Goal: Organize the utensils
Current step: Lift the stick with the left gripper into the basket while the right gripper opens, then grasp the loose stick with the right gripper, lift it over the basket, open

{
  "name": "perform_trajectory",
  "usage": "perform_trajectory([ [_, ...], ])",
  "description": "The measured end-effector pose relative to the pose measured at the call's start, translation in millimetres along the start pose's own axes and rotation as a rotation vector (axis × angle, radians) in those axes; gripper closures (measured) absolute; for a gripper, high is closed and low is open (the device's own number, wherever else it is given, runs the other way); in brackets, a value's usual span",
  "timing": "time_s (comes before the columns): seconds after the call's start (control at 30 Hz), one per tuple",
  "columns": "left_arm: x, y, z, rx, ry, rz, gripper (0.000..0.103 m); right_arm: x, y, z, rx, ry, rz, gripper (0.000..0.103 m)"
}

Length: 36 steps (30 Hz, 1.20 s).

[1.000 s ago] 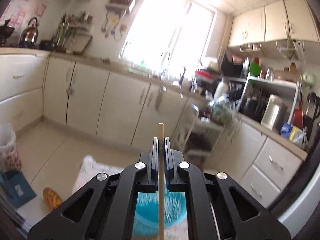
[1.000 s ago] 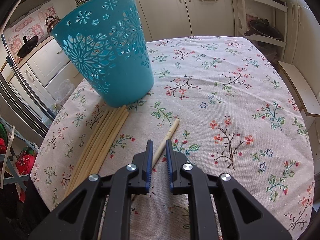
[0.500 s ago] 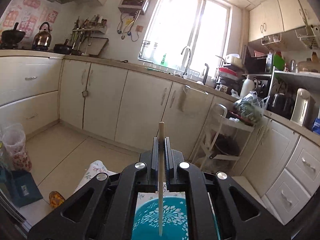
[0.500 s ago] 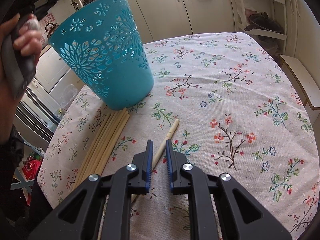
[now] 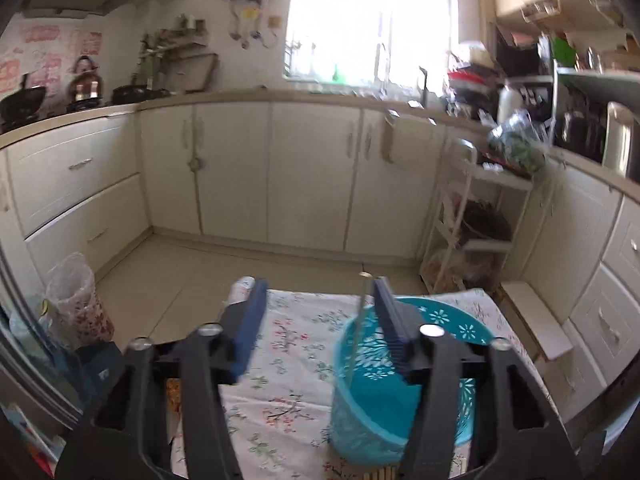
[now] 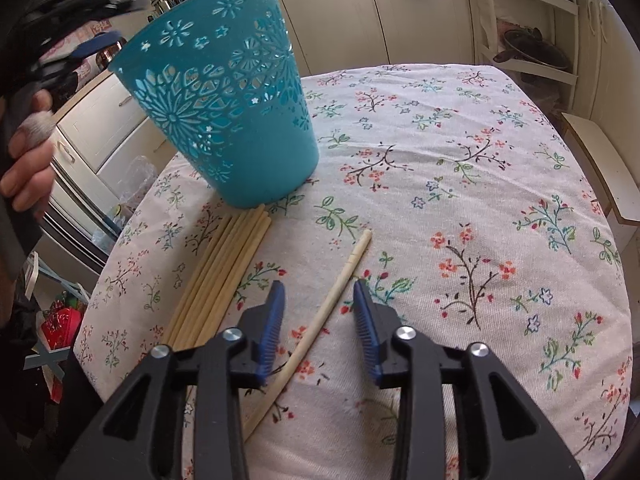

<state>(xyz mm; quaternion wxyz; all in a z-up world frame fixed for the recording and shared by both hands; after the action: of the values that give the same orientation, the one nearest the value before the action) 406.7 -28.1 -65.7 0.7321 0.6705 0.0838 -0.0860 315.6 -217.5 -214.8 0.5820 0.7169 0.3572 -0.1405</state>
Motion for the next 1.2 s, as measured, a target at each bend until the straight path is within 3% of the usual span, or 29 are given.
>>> perform_trajectory([
  [0.1, -31, -4, -30, -0.066, 0.006, 0.029, 0.025, 2, 0, -2, -0.014, -0.035, -0.015, 0.068],
  [0.2, -45, -22, -53, -0.116, 0.014, 0.009, 0.017, 6, 2, -6, -0.064, -0.093, -0.044, 0.073],
  [0.3, -40, -63, -75, -0.161, 0.039, -0.095, 0.017, 11, 1, -16, -0.219, -0.168, -0.057, 0.083],
  [0.33, -36, -76, -81, -0.179, 0.047, -0.131, 0.017, 11, 1, -19, -0.247, -0.163, -0.062, 0.09],
  [0.4, -28, -104, -90, -0.218, 0.05, -0.203, 0.017, 12, 2, -19, -0.266, -0.146, -0.089, 0.092],
  [0.47, -23, -128, -94, -0.252, 0.049, -0.262, 0.017, 10, 3, -15, -0.233, -0.129, -0.102, 0.097],
  [0.63, -18, -161, -97, -0.272, 0.046, -0.326, 0.017, -12, 15, 10, 0.039, -0.003, -0.055, 0.097],
  [0.77, -16, -169, -95, -0.265, 0.041, -0.334, 0.017, -46, 40, 9, 0.192, 0.133, 0.053, 0.097],
  [0.87, -13, -173, -92, -0.26, 0.038, -0.345, 0.017, -79, 83, -1, 0.254, 0.241, 0.198, 0.097],
  [0.97, -12, -171, -88, -0.246, 0.033, -0.339, 0.017, -101, 136, -18, 0.249, 0.282, 0.352, 0.097],
  [1.1, -13, -170, -86, -0.24, 0.032, -0.324, 0.017, -105, 210, -40, 0.213, 0.247, 0.587, 0.097],
  [1.2, -13, -170, -86, -0.245, 0.03, -0.32, 0.016, -83, 241, -45, 0.193, 0.169, 0.692, 0.097],
])
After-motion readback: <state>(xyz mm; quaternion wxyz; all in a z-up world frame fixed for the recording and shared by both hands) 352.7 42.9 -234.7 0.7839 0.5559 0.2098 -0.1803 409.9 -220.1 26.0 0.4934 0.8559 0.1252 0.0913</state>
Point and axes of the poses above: each gripper's, at about its wrist camera, not at the fingertips, and x roughly the way its jaws point, z to its right, y to its top, the point moved 5 cm from there along x, roughly the way its jaws point, and after that the axes turned 11 degrees about z, right-handed, at the moved point
